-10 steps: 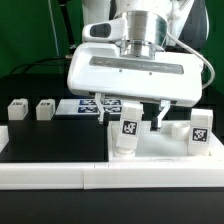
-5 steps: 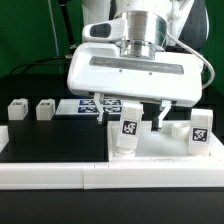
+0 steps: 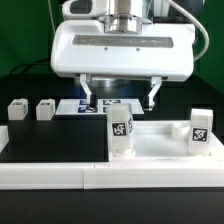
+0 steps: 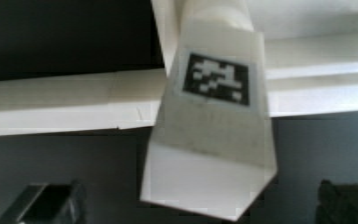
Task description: Assemble square table
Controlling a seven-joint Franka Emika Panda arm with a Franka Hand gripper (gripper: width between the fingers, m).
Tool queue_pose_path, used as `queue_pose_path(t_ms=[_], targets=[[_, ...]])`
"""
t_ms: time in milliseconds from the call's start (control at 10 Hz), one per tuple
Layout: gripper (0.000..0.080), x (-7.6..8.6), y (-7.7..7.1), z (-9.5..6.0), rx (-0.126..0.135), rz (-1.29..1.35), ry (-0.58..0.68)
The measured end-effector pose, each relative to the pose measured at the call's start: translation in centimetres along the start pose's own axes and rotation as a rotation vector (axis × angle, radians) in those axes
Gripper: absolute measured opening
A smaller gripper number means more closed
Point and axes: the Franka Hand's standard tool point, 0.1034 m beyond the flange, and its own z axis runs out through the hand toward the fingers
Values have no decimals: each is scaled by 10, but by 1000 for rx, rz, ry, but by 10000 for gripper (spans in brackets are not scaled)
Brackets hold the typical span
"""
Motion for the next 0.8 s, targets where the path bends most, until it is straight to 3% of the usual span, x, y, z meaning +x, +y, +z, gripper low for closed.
queue_pose_path(t_ms=[200, 300, 400, 800], targets=[[649, 0, -8, 0, 39, 24, -193], [649, -1, -8, 1, 45, 27, -240], [649, -7, -6, 1, 63, 39, -369], [649, -11, -2, 18, 56, 50, -417]])
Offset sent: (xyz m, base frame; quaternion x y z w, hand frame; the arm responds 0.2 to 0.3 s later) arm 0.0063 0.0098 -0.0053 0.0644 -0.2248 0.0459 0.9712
